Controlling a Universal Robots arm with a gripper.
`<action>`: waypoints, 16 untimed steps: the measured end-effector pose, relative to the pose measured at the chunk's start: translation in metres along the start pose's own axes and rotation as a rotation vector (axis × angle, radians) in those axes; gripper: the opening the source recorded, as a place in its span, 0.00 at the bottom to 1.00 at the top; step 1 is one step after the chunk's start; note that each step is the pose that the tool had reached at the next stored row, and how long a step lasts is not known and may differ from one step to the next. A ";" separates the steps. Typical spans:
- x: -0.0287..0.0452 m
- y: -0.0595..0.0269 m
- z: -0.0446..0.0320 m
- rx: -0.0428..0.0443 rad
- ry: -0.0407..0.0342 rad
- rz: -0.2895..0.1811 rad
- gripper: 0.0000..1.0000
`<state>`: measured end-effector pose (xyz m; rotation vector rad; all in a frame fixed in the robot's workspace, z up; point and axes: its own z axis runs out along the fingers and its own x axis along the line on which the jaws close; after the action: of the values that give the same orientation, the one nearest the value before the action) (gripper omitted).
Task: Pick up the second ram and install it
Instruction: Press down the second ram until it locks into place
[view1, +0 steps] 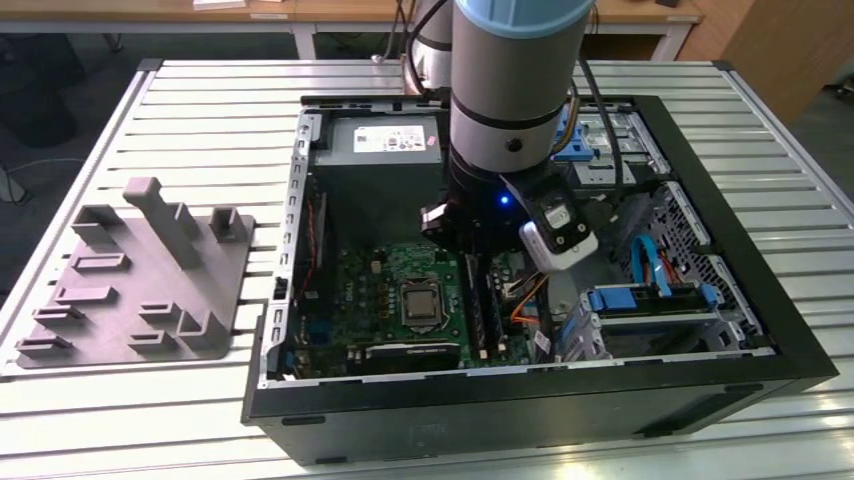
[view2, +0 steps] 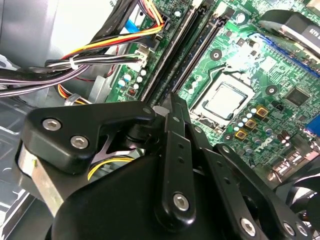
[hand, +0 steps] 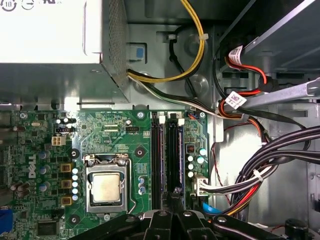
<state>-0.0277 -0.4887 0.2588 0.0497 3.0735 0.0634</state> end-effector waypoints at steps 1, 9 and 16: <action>0.0000 0.0005 0.0002 0.0001 0.0000 0.000 0.10; 0.0004 0.0046 0.0042 0.0002 0.0000 0.000 0.10; 0.0010 0.0101 0.0102 0.0001 0.0000 0.000 0.10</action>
<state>-0.0277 -0.4782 0.2491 0.0499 3.0735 0.0633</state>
